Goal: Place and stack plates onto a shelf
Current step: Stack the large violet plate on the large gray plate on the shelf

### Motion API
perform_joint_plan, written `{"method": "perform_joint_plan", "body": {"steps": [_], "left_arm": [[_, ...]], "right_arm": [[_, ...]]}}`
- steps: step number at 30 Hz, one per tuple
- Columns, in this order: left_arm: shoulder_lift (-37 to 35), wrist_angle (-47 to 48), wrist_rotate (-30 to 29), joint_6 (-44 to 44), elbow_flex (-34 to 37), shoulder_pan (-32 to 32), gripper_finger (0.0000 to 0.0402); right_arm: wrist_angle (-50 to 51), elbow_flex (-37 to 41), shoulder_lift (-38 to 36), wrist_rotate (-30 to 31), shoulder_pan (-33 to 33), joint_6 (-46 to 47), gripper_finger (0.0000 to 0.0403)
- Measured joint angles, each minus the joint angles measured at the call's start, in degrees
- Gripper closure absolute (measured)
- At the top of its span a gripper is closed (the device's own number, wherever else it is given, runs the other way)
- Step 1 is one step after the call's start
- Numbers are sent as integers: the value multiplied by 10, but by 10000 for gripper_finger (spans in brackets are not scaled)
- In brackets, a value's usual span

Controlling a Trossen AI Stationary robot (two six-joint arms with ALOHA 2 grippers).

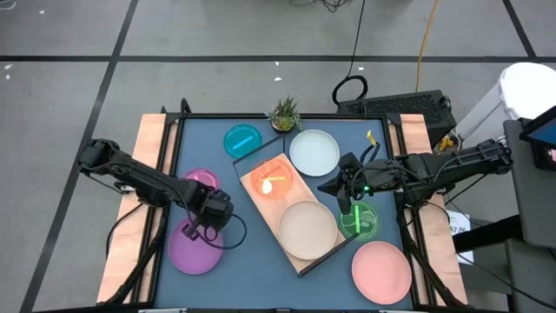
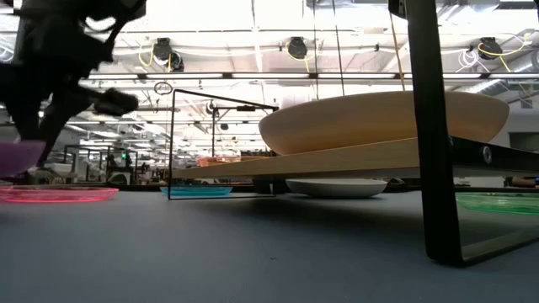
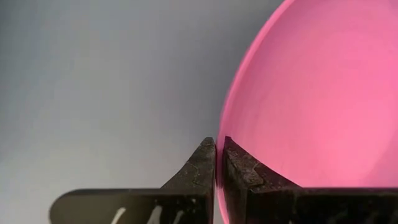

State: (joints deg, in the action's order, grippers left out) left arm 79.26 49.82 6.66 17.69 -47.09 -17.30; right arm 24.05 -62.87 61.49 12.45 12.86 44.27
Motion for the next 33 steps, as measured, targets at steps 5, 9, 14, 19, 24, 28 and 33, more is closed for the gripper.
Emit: {"method": "perform_joint_plan", "body": {"steps": [5, 9, 14, 19, 24, 28, 33], "left_arm": [[1, 0, -8, -28, -37, 4, 392], [1, 0, -18, -33, -58, 4, 392], [1, 0, -24, -57, -61, 5, 392], [1, -2, -23, -90, -61, 5, 392], [1, -3, -23, -123, -61, 5, 392], [1, -5, -22, -139, -61, 5, 392], [1, -6, -22, -159, -61, 5, 392]], "right_arm": [[2, 0, 0, 2, 0, 0, 403], [3, 0, 0, 14, 0, 1, 403], [14, 0, 0, 29, 0, 51, 403], [42, 0, 0, 42, 0, 117, 403], [79, 0, 0, 41, 0, 181, 403], [118, 0, 0, 40, 0, 219, 403], [168, 0, 0, 23, 0, 267, 403]]}}
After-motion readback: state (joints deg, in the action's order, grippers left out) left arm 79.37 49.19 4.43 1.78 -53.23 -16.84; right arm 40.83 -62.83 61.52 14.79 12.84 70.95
